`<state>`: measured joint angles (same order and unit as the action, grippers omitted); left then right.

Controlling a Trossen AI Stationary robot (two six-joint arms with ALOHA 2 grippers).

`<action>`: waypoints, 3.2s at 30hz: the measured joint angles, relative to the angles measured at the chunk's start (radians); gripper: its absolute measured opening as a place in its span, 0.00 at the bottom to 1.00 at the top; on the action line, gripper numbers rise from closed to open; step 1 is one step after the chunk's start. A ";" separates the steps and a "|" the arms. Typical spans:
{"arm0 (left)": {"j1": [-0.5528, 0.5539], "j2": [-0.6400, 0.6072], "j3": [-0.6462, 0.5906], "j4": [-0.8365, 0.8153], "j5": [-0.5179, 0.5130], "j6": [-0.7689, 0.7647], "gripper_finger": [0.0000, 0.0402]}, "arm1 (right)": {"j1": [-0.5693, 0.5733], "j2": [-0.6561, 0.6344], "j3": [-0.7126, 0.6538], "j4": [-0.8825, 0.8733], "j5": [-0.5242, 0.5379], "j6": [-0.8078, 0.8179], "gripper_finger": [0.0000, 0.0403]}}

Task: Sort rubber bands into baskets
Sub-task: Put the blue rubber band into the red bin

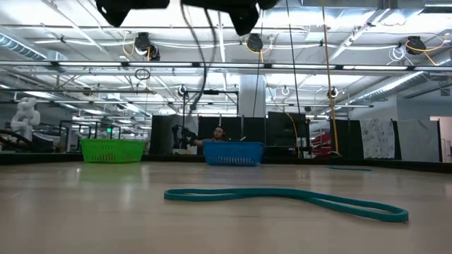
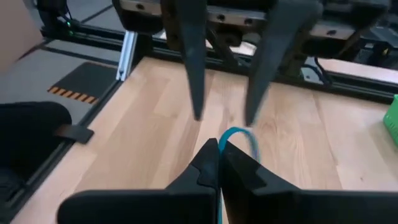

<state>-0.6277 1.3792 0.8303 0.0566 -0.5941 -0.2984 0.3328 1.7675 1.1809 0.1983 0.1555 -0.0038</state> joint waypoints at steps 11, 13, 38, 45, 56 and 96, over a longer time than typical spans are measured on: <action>0.030 -0.070 0.000 -0.419 -0.024 -0.263 0.45 | 0.040 -0.243 0.000 -0.377 0.001 0.163 0.00; 0.037 -0.078 0.000 -0.513 -0.024 -0.302 0.45 | 0.058 -0.288 0.000 -0.433 0.002 0.197 0.00; 0.216 -0.225 -0.347 -0.051 0.072 -0.054 0.45 | 0.491 -0.482 0.000 -1.061 0.015 1.113 0.00; 0.223 -0.225 -0.347 0.162 0.179 0.167 0.45 | 0.614 -0.451 0.000 -1.068 0.109 1.280 0.00; 0.222 -0.224 -0.347 0.275 0.275 0.258 0.45 | 0.703 -0.270 0.000 -1.069 0.086 1.464 0.00; 0.222 -0.224 -0.347 0.273 0.295 0.278 0.45 | 0.581 -0.259 -0.001 -1.163 -0.107 1.524 0.47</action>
<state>-0.4053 1.1553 0.4831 0.3294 -0.2988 -0.0204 0.9135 1.5082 1.1801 -0.9651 0.0488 1.5206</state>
